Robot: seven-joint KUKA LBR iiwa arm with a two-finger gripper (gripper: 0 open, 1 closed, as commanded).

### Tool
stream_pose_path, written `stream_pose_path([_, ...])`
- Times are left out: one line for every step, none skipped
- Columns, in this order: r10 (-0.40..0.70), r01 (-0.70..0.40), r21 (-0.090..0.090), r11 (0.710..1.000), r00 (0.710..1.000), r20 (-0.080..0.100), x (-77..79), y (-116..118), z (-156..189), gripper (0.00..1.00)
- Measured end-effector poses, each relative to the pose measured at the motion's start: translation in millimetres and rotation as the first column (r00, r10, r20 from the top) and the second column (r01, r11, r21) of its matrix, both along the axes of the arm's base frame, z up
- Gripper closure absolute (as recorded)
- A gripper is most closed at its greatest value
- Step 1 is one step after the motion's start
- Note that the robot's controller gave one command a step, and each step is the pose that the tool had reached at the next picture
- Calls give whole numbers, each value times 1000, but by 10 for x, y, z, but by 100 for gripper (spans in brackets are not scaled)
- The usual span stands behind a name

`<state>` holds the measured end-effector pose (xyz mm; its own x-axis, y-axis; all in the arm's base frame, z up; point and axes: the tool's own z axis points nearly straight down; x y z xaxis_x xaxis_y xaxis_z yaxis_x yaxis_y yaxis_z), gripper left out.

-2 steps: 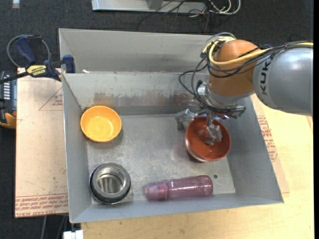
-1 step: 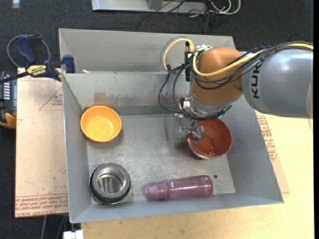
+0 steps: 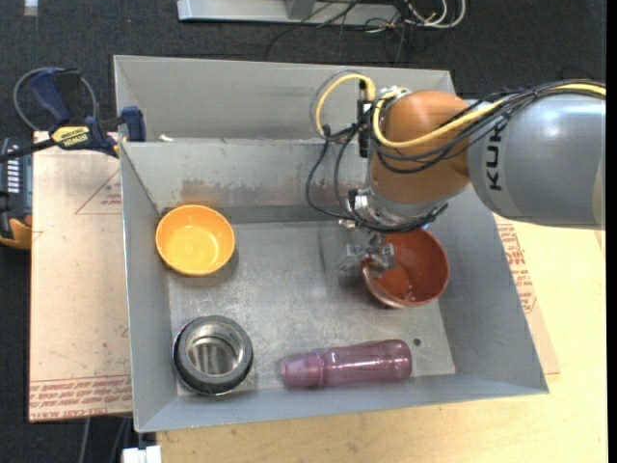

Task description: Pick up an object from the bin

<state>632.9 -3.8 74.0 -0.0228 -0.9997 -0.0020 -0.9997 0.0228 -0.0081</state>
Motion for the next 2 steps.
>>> stream_pose_path([-3,3,1,1000,1000,1,1,1,146,100])
stream_pose_path([-3,3,3,1000,1000,1,1,11,271,100])
